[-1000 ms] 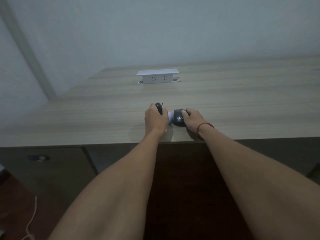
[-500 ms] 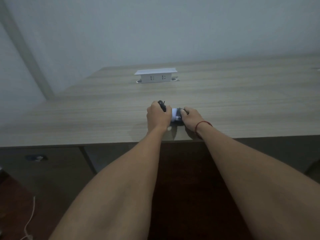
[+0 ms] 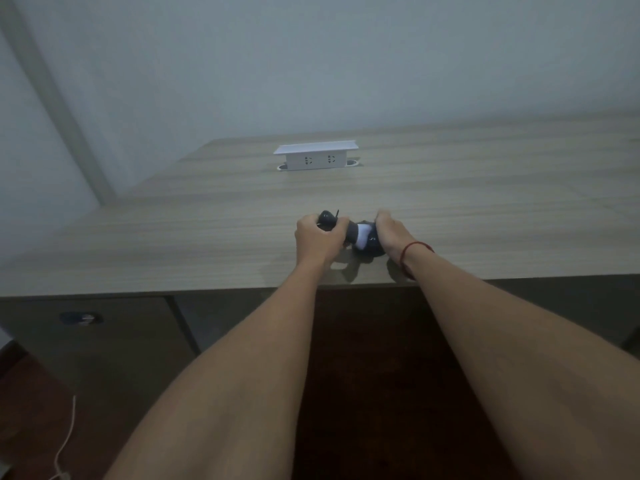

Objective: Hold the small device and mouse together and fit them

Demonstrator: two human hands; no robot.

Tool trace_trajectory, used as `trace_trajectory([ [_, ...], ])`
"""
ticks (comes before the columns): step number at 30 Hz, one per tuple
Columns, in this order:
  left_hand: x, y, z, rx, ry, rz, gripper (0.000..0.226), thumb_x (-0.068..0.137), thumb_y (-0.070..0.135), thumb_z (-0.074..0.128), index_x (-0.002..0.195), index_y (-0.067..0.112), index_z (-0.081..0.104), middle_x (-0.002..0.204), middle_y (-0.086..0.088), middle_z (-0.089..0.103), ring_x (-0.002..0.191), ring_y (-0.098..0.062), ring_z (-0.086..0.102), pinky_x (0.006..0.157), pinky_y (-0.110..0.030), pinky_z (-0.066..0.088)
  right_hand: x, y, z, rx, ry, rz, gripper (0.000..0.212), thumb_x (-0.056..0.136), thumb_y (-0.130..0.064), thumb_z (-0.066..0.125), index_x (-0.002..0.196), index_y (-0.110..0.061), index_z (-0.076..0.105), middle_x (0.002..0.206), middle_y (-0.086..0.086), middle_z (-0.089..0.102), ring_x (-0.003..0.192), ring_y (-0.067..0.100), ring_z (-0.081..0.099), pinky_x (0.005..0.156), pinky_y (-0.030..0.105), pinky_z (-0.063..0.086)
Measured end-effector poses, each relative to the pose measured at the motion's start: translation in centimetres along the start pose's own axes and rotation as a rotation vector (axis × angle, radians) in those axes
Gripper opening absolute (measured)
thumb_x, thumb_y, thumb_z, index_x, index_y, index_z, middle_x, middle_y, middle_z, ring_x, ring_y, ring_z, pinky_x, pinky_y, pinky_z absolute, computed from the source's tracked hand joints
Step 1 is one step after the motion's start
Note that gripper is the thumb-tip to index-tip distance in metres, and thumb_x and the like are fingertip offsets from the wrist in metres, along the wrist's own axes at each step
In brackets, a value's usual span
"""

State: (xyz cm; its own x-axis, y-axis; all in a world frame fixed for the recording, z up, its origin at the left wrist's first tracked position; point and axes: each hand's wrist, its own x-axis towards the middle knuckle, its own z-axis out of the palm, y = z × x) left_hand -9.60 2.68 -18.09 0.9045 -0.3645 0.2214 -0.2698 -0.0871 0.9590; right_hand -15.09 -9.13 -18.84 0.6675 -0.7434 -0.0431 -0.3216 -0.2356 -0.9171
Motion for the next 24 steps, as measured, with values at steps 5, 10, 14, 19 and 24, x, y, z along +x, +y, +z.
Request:
trace_trajectory([
  [5,-0.2,0.8,0.7,-0.097,-0.008,-0.004,0.016,0.082,0.018,0.070,0.084,0.002,0.066,0.088,-0.018,0.070,0.079,-0.028,0.070,0.063,-0.032,0.062,-0.2,0.2,0.0,0.078,-0.022,0.023,0.059,0.096,-0.048,0.009,0.100,-0.008,0.053,0.111,0.018,0.055,0.102,0.029,0.051,0.089,0.037,0.035],
  [10,-0.2,-0.3,1.1,0.160,0.096,0.081,0.023,0.082,0.026,0.066,0.084,0.003,0.065,0.082,-0.010,0.066,0.069,-0.018,0.060,0.056,-0.020,0.044,-0.3,0.1,0.0,0.061,-0.017,0.014,0.065,0.096,-0.048,0.010,0.108,-0.003,0.055,0.128,0.025,0.055,0.114,0.032,0.051,0.099,0.041,0.035],
  [14,0.4,-0.4,0.4,0.115,0.211,0.071,0.019,0.081,0.024,0.066,0.082,0.005,0.064,0.082,-0.009,0.066,0.066,-0.015,0.060,0.051,-0.016,0.043,-0.4,0.1,0.5,-0.039,-0.005,0.016,0.072,0.092,-0.052,0.009,0.114,-0.004,0.056,0.127,0.024,0.056,0.112,0.031,0.050,0.097,0.044,0.033],
  [19,1.0,-0.8,0.2,-0.063,0.279,-0.003,0.018,0.081,0.023,0.065,0.077,0.005,0.063,0.081,-0.010,0.068,0.074,-0.025,0.066,0.065,-0.024,0.055,-0.3,0.2,0.9,-0.119,0.043,-0.034,0.068,0.095,-0.056,0.015,0.108,-0.011,0.064,0.122,0.022,0.061,0.113,0.036,0.055,0.105,0.045,0.036],
  [24,1.0,-1.7,-0.2,0.025,0.281,0.037,0.016,0.086,0.024,0.062,0.079,0.011,0.056,0.074,0.004,0.055,0.063,-0.004,0.052,0.049,-0.004,0.039,-0.8,1.0,1.8,-0.102,0.193,-0.082,0.050,0.087,-0.057,0.042,0.098,-0.017,0.069,0.107,0.013,0.069,0.106,0.036,0.060,0.096,0.044,0.048],
])
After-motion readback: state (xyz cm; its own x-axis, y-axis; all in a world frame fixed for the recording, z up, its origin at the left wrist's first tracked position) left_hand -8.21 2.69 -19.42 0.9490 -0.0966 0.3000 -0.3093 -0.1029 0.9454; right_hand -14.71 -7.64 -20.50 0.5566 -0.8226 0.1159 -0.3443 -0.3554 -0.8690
